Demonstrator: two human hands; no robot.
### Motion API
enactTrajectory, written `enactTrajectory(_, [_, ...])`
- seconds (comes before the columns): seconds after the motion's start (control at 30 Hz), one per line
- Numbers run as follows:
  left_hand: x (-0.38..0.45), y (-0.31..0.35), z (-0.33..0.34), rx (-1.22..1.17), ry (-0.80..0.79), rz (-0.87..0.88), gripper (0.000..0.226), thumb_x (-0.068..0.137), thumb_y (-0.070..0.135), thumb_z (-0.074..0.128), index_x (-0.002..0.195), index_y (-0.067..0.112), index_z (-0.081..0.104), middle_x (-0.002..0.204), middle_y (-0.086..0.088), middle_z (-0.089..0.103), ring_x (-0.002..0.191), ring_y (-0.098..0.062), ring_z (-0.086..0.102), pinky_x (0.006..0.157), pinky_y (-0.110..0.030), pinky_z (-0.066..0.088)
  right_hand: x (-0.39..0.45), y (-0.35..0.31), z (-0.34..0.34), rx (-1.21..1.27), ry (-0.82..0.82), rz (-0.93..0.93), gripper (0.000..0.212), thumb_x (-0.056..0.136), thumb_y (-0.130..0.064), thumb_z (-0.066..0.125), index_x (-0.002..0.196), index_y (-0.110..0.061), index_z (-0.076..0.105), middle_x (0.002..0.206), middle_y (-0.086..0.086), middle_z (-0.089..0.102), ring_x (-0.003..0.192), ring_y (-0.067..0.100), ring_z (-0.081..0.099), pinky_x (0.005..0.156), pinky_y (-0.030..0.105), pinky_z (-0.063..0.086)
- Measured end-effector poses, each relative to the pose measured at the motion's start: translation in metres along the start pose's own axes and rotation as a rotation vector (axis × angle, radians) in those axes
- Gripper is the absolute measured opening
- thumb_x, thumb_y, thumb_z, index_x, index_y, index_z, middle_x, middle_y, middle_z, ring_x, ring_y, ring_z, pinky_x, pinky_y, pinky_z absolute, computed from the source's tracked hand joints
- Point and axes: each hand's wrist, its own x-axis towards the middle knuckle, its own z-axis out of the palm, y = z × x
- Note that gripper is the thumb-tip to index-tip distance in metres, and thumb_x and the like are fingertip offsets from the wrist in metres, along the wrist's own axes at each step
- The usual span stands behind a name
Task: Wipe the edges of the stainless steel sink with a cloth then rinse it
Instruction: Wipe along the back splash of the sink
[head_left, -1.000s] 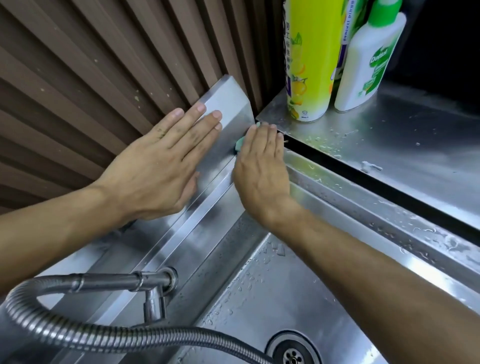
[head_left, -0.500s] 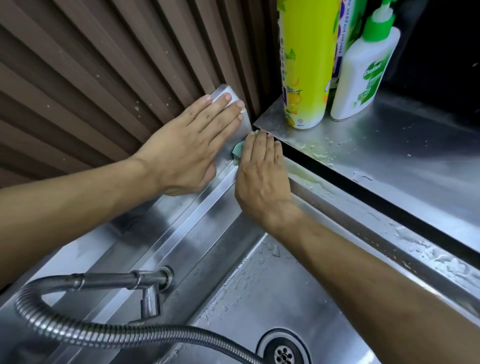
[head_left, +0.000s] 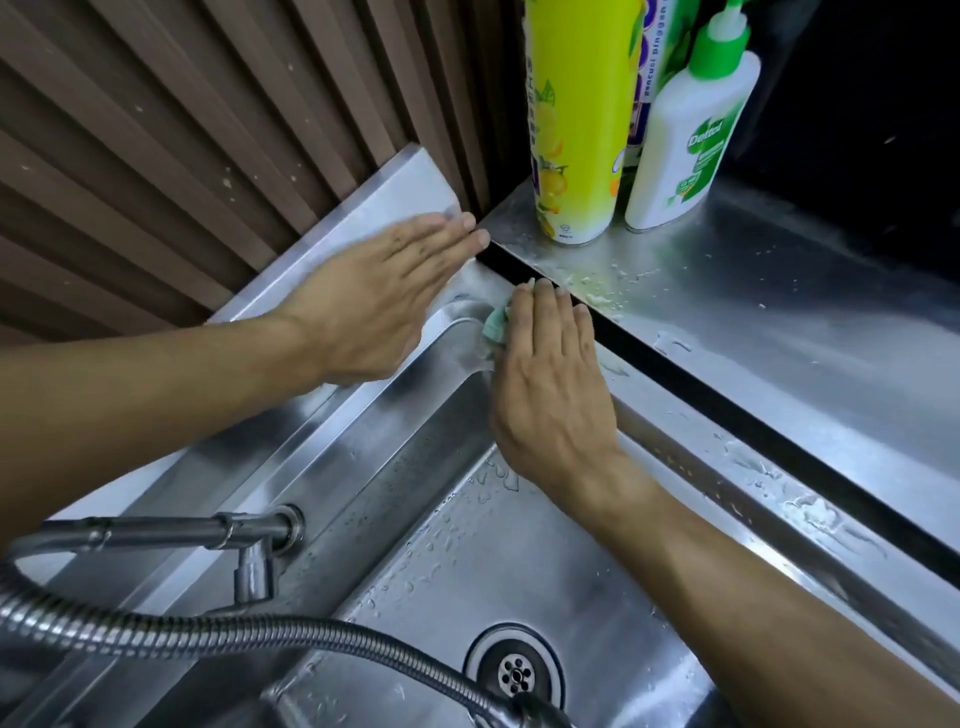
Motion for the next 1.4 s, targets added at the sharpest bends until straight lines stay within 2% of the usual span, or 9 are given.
enactTrajectory(0.1, [0.006,0.022,0.001,-0.127,-0.080,-0.015,0.077,0.103,0.045,-0.003,0.157,-0.009,-0.014,0.168,-0.025,-0.014,0.158,-0.037,-0.014,0.130,-0.050,-0.008,0.020,-0.007,0.004,0.052,-0.017,-0.064,0.068,0.096,-0.022,0.019,0.157,0.003,0.031,0.165,0.025,0.028,0.152,0.043,0.029,0.126,0.052,0.023])
enactTrajectory(0.27, [0.006,0.036,0.013,-0.176,-0.048,-0.069,0.084,0.102,0.054,-0.017,0.153,-0.012,-0.023,0.165,-0.028,-0.021,0.158,-0.036,-0.018,0.129,-0.046,-0.008,0.004,0.003,0.000,0.043,-0.051,-0.069,0.061,0.098,-0.017,0.044,0.157,-0.003,0.036,0.164,0.020,0.032,0.149,0.043,0.034,0.125,0.050,0.024])
enactTrajectory(0.4, [0.005,0.036,0.013,-0.256,-0.020,-0.034,0.082,0.100,0.054,-0.019,0.157,-0.004,-0.022,0.167,-0.030,-0.014,0.158,-0.037,-0.017,0.130,-0.047,-0.002,-0.041,0.022,-0.020,0.042,-0.082,-0.004,0.065,0.094,-0.006,0.042,0.158,0.002,0.031,0.164,0.025,0.028,0.152,0.044,0.028,0.128,0.051,0.018])
enactTrajectory(0.53, [0.010,0.041,0.008,-0.337,-0.050,-0.056,0.088,0.097,0.055,-0.018,0.159,-0.008,-0.012,0.169,-0.028,-0.005,0.160,-0.036,-0.007,0.130,-0.046,-0.002,-0.022,0.013,-0.014,0.046,-0.073,-0.008,0.060,0.104,-0.018,0.048,0.157,0.005,0.031,0.164,0.027,0.028,0.152,0.044,0.027,0.127,0.052,0.018])
enactTrajectory(0.77, [-0.022,0.008,0.004,0.165,-0.091,-0.033,0.073,0.100,0.040,-0.012,0.150,-0.008,-0.034,0.162,-0.022,-0.035,0.156,-0.038,-0.022,0.127,-0.051,-0.013,0.036,-0.027,0.012,0.026,-0.097,-0.015,0.070,0.094,-0.017,0.007,0.161,0.006,0.007,0.168,0.029,0.008,0.157,0.040,0.013,0.129,0.047,0.010])
enactTrajectory(0.9, [-0.040,-0.016,0.015,0.085,0.049,-0.010,0.066,0.106,0.029,0.003,0.158,-0.007,-0.018,0.168,-0.026,-0.021,0.159,-0.040,-0.008,0.129,-0.050,-0.003,0.030,-0.052,0.018,0.000,-0.130,0.025,0.068,0.097,-0.016,0.011,0.158,0.011,0.006,0.165,0.036,0.008,0.155,0.047,0.013,0.128,0.053,0.011])
enactTrajectory(1.1, [-0.034,-0.017,0.023,-0.089,0.172,0.015,0.070,0.102,0.031,0.004,0.161,-0.005,-0.007,0.170,-0.024,-0.016,0.160,-0.038,-0.007,0.130,-0.049,0.001,-0.041,-0.103,0.015,0.083,-0.231,-0.416,0.071,0.092,-0.015,0.004,0.160,0.005,0.012,0.167,0.032,0.009,0.156,0.045,0.011,0.129,0.051,0.009])
enactTrajectory(1.23, [-0.036,-0.022,0.020,-0.155,0.203,0.016,0.071,0.102,0.031,0.019,0.163,-0.002,0.004,0.172,-0.020,-0.007,0.160,-0.037,-0.002,0.130,-0.049,0.005,-0.025,-0.077,0.012,0.072,-0.300,-0.714,0.072,0.092,-0.013,0.001,0.161,-0.002,0.014,0.169,0.024,0.012,0.157,0.039,0.013,0.129,0.047,0.011])
enactTrajectory(1.4, [-0.040,-0.017,0.023,-0.219,0.250,-0.018,0.068,0.105,0.033,0.011,0.164,-0.001,0.004,0.173,-0.019,-0.001,0.160,-0.038,0.003,0.130,-0.051,0.007,0.027,-0.034,0.007,-0.156,-0.187,-0.369,0.066,0.097,-0.011,0.003,0.159,0.007,0.012,0.165,0.031,0.018,0.154,0.044,0.021,0.128,0.049,0.020])
